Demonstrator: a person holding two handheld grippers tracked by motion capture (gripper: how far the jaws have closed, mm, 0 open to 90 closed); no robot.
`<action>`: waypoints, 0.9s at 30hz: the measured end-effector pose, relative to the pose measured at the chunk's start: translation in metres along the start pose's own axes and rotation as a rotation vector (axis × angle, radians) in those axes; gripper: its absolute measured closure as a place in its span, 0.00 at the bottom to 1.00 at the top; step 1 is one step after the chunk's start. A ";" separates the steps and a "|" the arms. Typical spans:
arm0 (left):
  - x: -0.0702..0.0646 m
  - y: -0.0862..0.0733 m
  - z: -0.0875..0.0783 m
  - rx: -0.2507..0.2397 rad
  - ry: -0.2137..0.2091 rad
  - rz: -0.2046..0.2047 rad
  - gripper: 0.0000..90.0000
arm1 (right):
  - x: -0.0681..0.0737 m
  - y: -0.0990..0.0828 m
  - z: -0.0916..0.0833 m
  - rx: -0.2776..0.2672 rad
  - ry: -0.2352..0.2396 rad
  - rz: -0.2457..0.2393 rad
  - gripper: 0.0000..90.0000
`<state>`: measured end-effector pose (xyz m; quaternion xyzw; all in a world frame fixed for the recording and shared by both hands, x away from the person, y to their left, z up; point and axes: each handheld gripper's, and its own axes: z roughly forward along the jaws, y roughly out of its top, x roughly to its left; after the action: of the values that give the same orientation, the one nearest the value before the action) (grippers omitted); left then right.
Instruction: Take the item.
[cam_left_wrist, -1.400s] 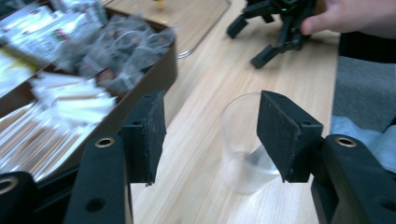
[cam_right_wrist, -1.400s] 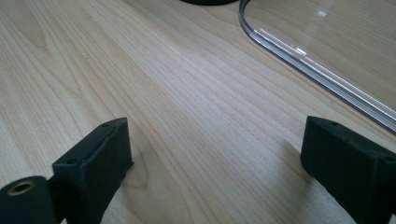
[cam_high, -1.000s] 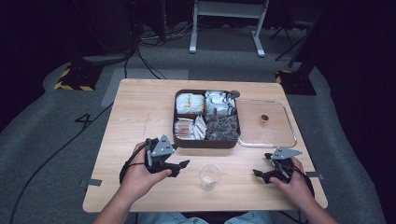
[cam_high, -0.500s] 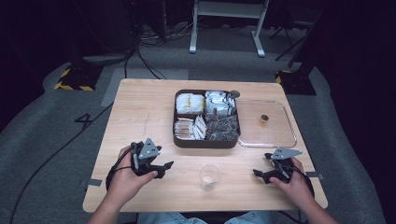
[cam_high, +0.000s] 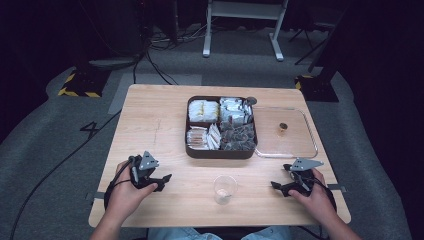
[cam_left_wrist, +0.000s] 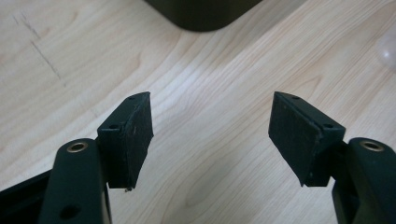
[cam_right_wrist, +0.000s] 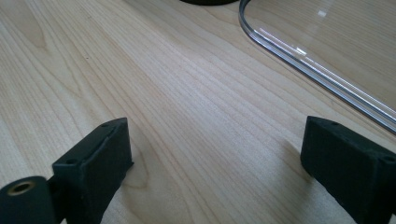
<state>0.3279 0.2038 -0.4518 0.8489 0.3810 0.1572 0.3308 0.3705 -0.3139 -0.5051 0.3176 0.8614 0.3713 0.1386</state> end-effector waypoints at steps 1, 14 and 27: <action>0.002 -0.002 0.002 0.003 0.000 -0.010 0.34 | 0.000 0.000 0.000 0.000 0.000 0.000 0.10; 0.022 -0.026 0.014 0.060 0.011 -0.081 0.34 | 0.000 0.000 0.000 0.000 0.000 0.000 0.10; 0.035 -0.039 0.023 0.071 0.046 -0.106 0.28 | 0.000 0.000 0.000 0.000 0.000 0.000 0.10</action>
<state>0.3415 0.2386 -0.4950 0.8348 0.4384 0.1455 0.2997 0.3706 -0.3139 -0.5050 0.3175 0.8614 0.3713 0.1386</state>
